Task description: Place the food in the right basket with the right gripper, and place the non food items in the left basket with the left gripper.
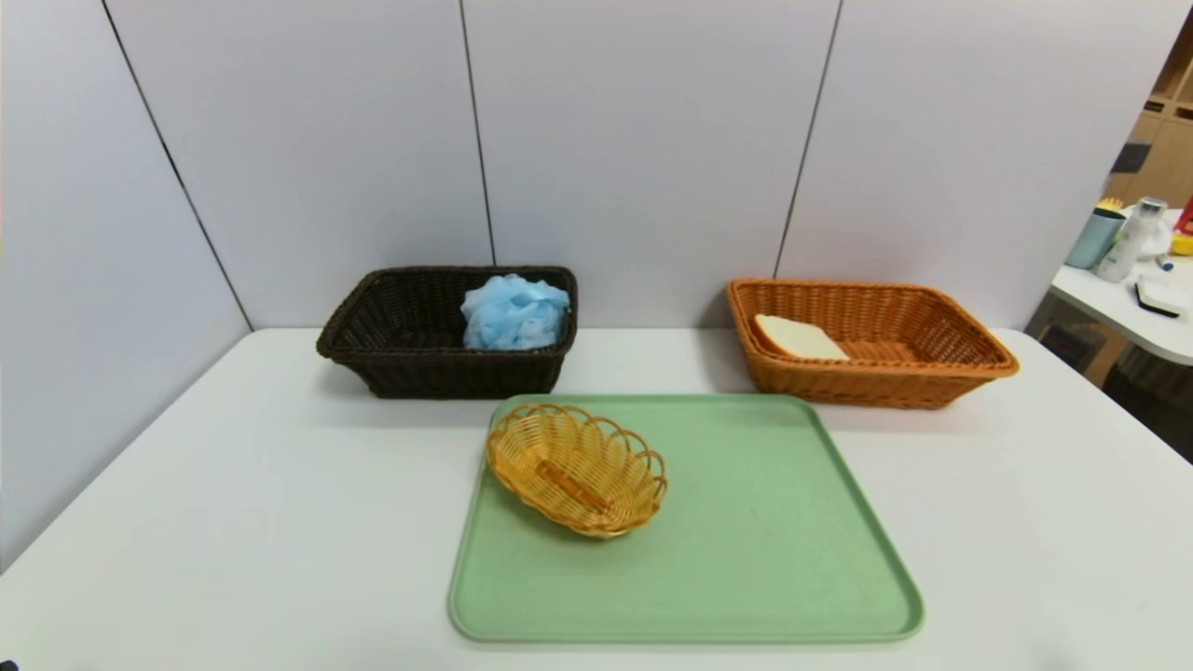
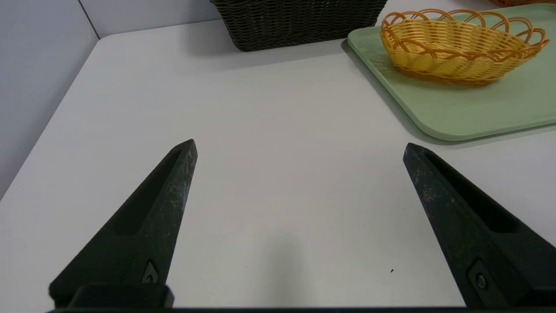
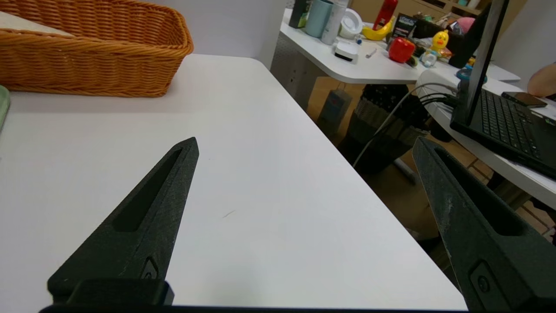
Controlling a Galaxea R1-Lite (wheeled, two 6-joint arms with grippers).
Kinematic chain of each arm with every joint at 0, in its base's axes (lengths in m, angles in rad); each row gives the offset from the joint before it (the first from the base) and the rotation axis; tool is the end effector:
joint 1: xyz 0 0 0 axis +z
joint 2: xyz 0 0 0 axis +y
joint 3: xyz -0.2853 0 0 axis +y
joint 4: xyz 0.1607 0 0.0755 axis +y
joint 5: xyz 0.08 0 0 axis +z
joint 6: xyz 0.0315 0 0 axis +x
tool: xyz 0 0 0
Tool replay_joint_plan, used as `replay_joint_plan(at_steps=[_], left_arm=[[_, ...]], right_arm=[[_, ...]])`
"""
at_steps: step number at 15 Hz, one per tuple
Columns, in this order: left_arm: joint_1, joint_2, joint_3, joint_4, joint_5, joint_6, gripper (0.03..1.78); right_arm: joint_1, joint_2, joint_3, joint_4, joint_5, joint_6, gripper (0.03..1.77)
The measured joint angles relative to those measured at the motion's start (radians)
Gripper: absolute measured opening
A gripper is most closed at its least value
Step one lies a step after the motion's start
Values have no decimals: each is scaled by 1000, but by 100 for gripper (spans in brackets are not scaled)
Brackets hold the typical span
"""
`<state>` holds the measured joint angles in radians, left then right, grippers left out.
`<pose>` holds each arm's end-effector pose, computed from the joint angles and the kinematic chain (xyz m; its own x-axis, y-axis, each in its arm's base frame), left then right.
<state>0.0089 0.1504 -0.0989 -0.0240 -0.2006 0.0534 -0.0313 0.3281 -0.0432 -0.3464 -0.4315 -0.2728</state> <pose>-0.0068 -0.0063 0.1068 0.9813 -0.1905 -0.0269 0.1916 0.9803 0.0479 0.0133 -0.0136 0.1259 0.8931 -0.4464 0.0558 0.4457 0.8612 -0.2442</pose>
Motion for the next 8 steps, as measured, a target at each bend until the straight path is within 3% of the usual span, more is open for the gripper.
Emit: replay_joint_plan(at_steps=[4, 8], left_arm=[[-1, -16, 18, 2, 3, 1, 169], [-2, -26, 44, -3, 19, 3, 169]], right_arm=[[3, -69, 31, 11, 103, -5, 169], [20, -133, 40, 84, 242, 1, 169]])
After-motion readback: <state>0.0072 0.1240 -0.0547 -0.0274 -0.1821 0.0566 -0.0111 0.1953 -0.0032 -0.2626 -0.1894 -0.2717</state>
